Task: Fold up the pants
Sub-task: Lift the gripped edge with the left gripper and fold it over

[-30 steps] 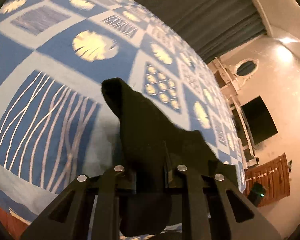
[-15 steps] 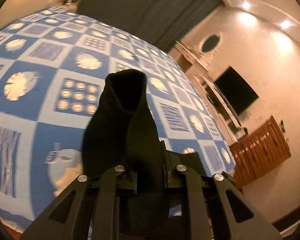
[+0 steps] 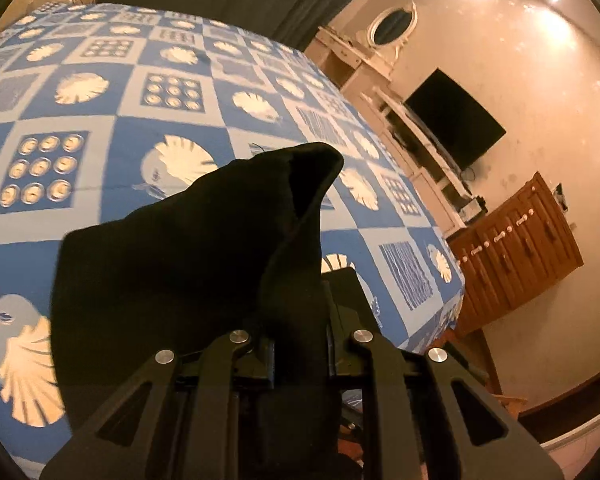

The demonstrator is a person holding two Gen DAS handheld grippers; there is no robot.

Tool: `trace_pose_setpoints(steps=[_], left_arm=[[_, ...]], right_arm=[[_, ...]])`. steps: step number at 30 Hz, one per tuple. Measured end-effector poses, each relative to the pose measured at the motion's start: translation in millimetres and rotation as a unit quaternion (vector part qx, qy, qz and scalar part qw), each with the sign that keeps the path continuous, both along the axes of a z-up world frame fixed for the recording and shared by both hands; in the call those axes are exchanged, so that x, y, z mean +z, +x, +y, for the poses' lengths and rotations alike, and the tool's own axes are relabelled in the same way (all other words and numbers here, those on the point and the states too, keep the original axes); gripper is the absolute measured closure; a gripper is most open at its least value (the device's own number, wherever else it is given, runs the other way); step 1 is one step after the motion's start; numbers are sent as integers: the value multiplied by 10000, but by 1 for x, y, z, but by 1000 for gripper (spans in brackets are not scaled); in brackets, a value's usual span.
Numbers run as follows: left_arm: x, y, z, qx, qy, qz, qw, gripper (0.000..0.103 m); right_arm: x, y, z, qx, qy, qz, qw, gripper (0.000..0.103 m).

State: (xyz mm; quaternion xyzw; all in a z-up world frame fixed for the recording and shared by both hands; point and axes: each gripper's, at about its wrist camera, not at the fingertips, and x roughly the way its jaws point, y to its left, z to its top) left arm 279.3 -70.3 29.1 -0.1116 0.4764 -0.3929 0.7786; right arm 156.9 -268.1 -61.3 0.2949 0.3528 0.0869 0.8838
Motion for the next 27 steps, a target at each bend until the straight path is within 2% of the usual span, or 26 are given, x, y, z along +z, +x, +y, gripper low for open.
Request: trace_pose_setpoints(steps=[4,6,9,13,18,23,24,26,27], left_arm=[[0,0,-9,-62,-53,30,10000,86],[-1,2,-9,-72,-12,70,9999,86],[-1,3,-4,-48,53,81,9999,86],[1,7,4,31,25,111,9999,86],[2,13,15,61,20,121,9999,86],[2,20,29,105,-87,173,9998,86],[2,20,31,113,-88,170,9998,86],[1,21,35,129,-112,182,9997,86],[0,22,37,138,-139,205,9996,86]], right_arm=[[6,3,7,115,-475,-100,9988,10],[9,7,10,276,-250,-298,9989,10],[9,20,18,787,477,-566,9942,10],[6,43,39,1412,891,-760,9830,10],[-5,69,61,2041,1292,-552,9688,10],[-19,81,87,2806,1737,-244,9436,10],[-19,82,93,3062,1874,-229,9330,10],[-16,80,104,3320,1808,-179,9256,10],[-13,77,106,3346,1679,-194,9271,10]])
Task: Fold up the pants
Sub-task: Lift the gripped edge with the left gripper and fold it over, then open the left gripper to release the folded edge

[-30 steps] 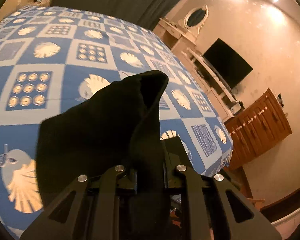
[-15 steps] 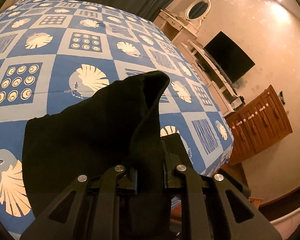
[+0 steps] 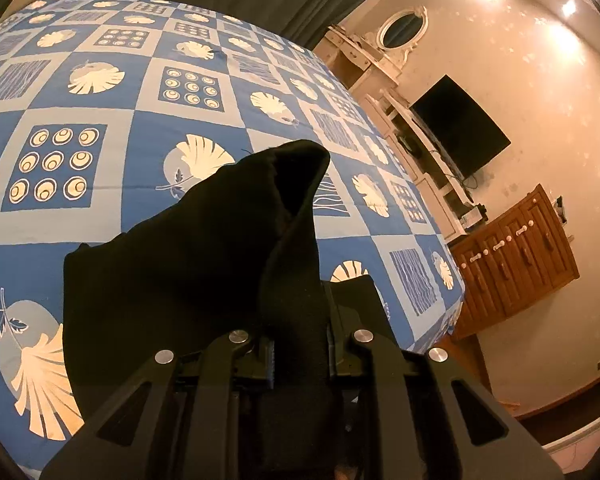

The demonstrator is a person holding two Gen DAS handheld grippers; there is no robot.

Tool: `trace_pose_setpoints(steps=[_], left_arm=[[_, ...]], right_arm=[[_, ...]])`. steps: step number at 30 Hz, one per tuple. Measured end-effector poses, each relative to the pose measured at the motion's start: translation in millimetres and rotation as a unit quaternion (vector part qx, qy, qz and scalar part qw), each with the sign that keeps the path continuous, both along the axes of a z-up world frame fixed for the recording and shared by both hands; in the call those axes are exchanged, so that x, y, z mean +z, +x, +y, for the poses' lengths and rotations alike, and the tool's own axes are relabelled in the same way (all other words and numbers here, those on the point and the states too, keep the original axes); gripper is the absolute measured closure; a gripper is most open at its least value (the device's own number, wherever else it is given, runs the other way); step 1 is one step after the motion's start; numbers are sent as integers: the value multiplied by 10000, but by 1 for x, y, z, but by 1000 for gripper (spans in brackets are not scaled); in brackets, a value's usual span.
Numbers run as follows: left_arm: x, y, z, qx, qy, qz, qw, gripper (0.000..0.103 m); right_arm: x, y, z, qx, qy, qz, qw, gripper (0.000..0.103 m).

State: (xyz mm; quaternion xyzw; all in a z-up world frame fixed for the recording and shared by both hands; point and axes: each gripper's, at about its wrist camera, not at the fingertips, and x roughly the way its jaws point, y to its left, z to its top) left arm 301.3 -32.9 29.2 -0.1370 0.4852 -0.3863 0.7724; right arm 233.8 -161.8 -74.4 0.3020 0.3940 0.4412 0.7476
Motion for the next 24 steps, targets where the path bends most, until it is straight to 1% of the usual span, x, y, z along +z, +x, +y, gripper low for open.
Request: trace_pose_setpoints(steps=[2,6,9,12,14,16,19,21,24], left_arm=[[0,-1,1,8,-31,10,10000,86],[2,-6,-4,-46,-44,-28,10000,85],[4,-11,-16,-174,-9,-95,9998,85],[5,-18,-34,-349,13,-151,9993,85],[2,-23,-50,-465,37,-171,9988,85],[-3,-28,-64,-543,102,-171,9983,85],[-17,-37,-89,-646,334,-219,9971,82],[-28,-44,-103,-777,251,-150,9966,82],[-42,-51,-119,-711,362,-56,9968,82]], right_arm=[[7,-9,-2,-50,-91,-125,9999,10],[20,-32,-28,-422,21,-222,9989,10],[31,-55,-57,-877,-208,-311,9954,10],[34,-70,-86,-1344,-381,-275,9898,8],[36,-76,-103,-1599,-402,-227,9861,8],[40,-79,-125,-1932,-344,-155,9804,8],[38,-83,-148,-2317,-323,-35,9722,8],[37,-87,-160,-2529,-283,20,9671,8],[40,-92,-175,-2779,-247,100,9602,8]])
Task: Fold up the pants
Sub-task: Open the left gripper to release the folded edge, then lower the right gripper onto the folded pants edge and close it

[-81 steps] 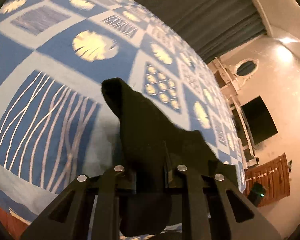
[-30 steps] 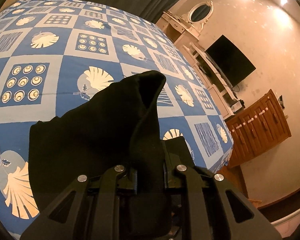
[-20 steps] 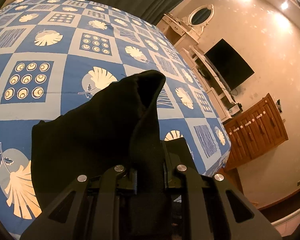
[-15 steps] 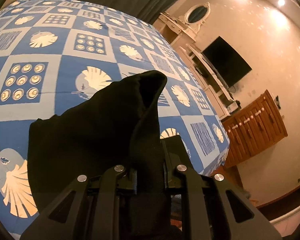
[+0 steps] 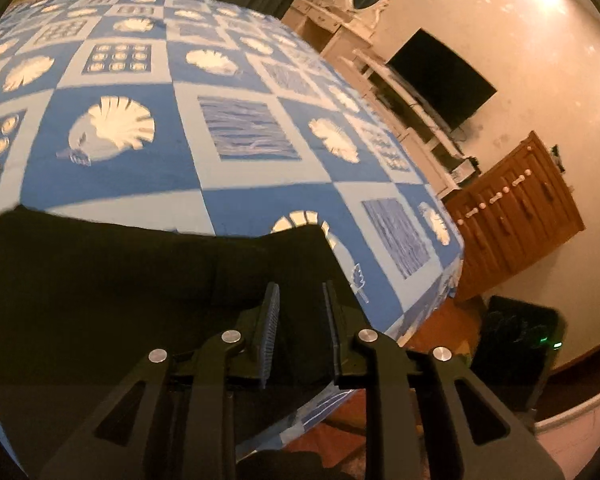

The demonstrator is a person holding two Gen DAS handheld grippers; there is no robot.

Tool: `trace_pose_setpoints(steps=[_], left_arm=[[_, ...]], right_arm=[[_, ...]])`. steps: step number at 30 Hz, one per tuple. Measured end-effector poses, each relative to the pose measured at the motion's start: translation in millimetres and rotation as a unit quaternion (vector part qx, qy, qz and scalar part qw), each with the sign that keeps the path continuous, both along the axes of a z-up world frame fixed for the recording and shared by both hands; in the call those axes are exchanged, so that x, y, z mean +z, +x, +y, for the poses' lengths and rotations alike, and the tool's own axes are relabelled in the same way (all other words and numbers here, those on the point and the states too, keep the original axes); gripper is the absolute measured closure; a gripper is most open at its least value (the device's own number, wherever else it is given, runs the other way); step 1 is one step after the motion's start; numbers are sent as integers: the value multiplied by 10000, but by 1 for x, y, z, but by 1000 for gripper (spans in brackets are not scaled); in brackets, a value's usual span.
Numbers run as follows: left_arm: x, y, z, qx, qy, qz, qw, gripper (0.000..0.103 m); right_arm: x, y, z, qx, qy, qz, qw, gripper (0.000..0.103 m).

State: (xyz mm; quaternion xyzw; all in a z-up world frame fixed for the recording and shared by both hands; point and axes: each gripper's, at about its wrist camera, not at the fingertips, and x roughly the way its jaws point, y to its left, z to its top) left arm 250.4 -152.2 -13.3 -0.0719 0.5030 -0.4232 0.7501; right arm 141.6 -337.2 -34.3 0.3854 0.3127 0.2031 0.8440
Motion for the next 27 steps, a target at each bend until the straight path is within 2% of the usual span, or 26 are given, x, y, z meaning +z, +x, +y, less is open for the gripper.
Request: trace_pose_setpoints(steps=[2,4,5,6,8,10,13,15,16,20,23,27], left_arm=[[-2,-6,-2,61,30,-31,10000,79],[3,-11,4,157,-70,-96,9998,65],[10,-13,16,358,-133,-196,9991,44],[15,-13,28,532,-225,-300,9979,32],[25,-12,56,915,-300,-505,9941,30],[28,-7,81,1273,-124,-625,9898,23],[17,5,129,1839,225,-659,9805,22],[1,12,163,2383,508,-480,9687,21],[-9,14,182,2670,510,-302,9619,21],[-36,18,219,3206,507,87,9458,22],[-47,26,225,3311,614,274,9412,22],[-46,27,217,3225,566,208,9447,22]], right_arm=[[1,-3,-5,-66,24,12,10000,8],[4,-4,-9,-107,34,50,9999,8],[6,-2,-10,-124,51,67,9999,8],[7,-2,-13,-137,100,67,9998,8],[12,3,-15,-90,325,51,9994,8],[13,11,-15,-37,539,148,9984,8],[3,34,-11,28,778,573,9953,8],[-6,50,-6,-23,683,964,9930,8],[-12,57,-3,-46,605,1177,9912,8],[-25,76,9,-128,130,1686,9855,8],[-32,85,20,-100,-217,2003,9794,8],[-47,96,34,99,-530,2292,9719,6]])
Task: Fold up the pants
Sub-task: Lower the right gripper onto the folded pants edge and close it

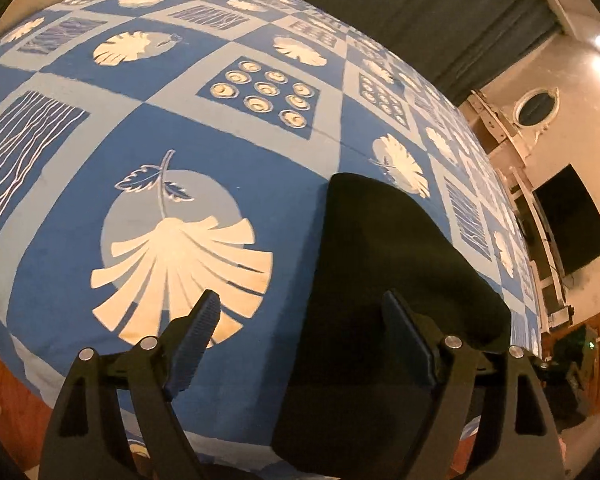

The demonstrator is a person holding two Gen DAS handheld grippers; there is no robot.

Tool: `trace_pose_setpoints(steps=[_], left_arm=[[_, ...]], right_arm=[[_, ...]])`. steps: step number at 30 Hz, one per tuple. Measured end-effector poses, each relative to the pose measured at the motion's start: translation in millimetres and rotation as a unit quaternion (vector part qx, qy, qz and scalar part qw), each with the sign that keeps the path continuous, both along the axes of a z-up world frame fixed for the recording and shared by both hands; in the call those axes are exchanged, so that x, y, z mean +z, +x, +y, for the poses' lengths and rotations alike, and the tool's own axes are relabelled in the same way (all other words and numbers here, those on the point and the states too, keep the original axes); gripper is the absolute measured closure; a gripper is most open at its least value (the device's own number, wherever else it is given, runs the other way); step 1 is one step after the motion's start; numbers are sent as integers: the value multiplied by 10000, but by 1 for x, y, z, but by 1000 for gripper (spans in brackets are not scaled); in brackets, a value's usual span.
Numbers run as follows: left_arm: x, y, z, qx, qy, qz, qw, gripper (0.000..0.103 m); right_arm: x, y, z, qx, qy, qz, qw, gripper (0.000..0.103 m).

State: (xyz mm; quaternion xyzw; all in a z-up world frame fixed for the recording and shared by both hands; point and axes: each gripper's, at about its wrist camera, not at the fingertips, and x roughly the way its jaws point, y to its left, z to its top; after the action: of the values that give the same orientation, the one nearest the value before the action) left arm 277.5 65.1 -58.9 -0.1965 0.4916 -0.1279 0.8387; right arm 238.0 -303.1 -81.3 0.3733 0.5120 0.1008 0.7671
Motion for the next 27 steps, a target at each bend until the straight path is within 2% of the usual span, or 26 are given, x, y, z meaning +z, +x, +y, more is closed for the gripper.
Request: trace_pose_setpoints(steps=[1,6,14,18,20,21,22,23,27], left_arm=[[2,-2,-2,-68,23,-37,10000,22],[4,-5,-15,-372,185,-154,9990,21],[2,-5,-12,-314,145,-121,9993,21],[3,-5,-13,-316,180,-149,9992,21],[3,-5,-13,-323,187,-161,9992,21],[3,-5,-13,-327,190,-166,9991,21],[3,-5,-13,-333,203,-175,9991,21],[4,-5,-13,-337,210,-179,9991,21],[4,-6,-14,-352,230,-207,9989,21]], right_arm=[[-3,4,4,91,-21,29,10000,2],[-6,13,17,317,115,-29,9994,2],[0,16,31,597,-194,-31,9980,3],[0,13,31,646,-323,-75,9974,7],[0,11,29,619,-404,-78,9972,28],[-1,12,27,616,-425,-64,9972,51],[-3,12,24,613,-406,-22,9973,60],[-6,12,20,603,-349,7,9976,62],[-7,9,11,576,-139,-39,9982,86]])
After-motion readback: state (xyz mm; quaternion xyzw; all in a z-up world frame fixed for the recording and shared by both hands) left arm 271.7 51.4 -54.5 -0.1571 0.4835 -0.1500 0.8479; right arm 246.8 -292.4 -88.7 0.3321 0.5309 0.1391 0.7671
